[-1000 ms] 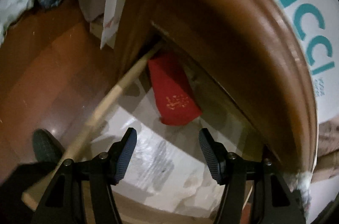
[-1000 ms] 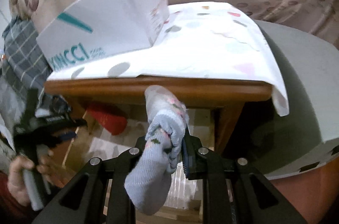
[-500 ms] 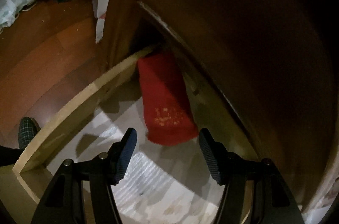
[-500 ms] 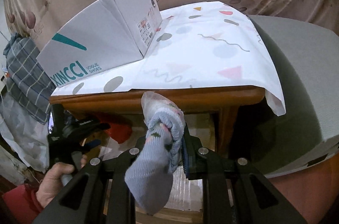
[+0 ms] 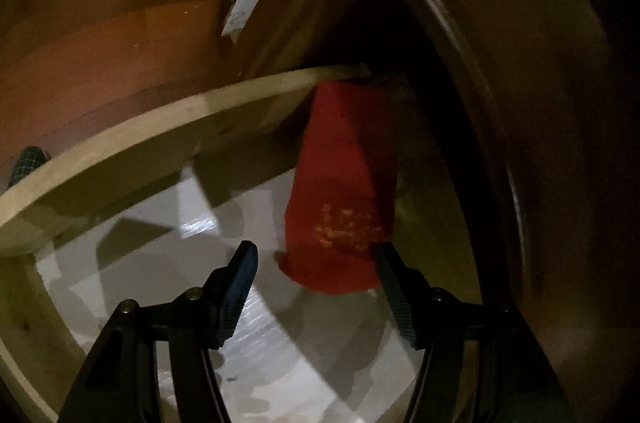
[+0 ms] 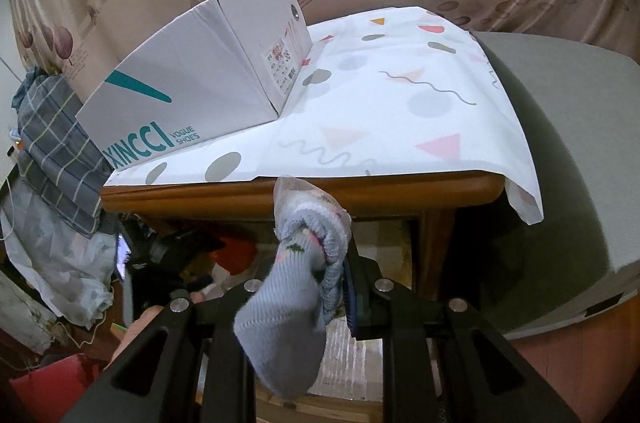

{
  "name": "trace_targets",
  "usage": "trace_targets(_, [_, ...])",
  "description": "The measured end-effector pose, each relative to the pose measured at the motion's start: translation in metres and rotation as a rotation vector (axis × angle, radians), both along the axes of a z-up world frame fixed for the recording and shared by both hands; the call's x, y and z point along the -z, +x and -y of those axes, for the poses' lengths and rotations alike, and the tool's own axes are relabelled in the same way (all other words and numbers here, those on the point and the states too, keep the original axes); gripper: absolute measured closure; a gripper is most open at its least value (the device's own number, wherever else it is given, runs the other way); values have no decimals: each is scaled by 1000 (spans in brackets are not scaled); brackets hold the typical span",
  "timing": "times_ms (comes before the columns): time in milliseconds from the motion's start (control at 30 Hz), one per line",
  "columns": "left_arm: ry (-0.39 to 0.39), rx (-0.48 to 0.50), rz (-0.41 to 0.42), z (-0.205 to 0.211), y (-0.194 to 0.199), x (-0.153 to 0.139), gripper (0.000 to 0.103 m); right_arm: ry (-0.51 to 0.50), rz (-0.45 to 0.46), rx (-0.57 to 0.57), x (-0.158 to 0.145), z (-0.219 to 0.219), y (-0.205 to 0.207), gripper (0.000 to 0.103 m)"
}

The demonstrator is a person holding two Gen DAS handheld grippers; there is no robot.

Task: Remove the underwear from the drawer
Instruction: 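Grasp the red sock with the left gripper while the right holds the grey sock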

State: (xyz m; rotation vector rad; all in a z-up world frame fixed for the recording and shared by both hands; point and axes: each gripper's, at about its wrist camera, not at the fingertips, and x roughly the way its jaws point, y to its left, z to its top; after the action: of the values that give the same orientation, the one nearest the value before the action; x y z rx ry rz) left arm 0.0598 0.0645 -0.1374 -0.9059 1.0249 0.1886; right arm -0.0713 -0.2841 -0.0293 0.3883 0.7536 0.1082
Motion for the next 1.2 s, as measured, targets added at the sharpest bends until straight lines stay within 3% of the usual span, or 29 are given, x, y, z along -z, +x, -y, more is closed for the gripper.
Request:
trace_targets(167, [24, 15, 3, 2, 11, 6, 40, 2, -1, 0, 0, 0, 0, 85])
trace_targets(667, [-10, -54, -14, 9, 7, 17, 36, 6, 2, 73, -1, 9, -12, 85])
trace_targets(967, [76, -19, 4, 28, 13, 17, 31, 34, -3, 80, 1, 14, -9, 85])
trace_targets(1000, [77, -12, 1, 28, 14, 17, 32, 35, -1, 82, 1, 15, -9, 85])
trace_targets(1067, [23, 22, 17, 27, 19, 16, 56, 32, 0, 86, 1, 15, -9, 85])
trace_targets(1200, [-9, 70, -16, 24, 26, 13, 66, 34, -3, 93, 2, 17, -8, 85])
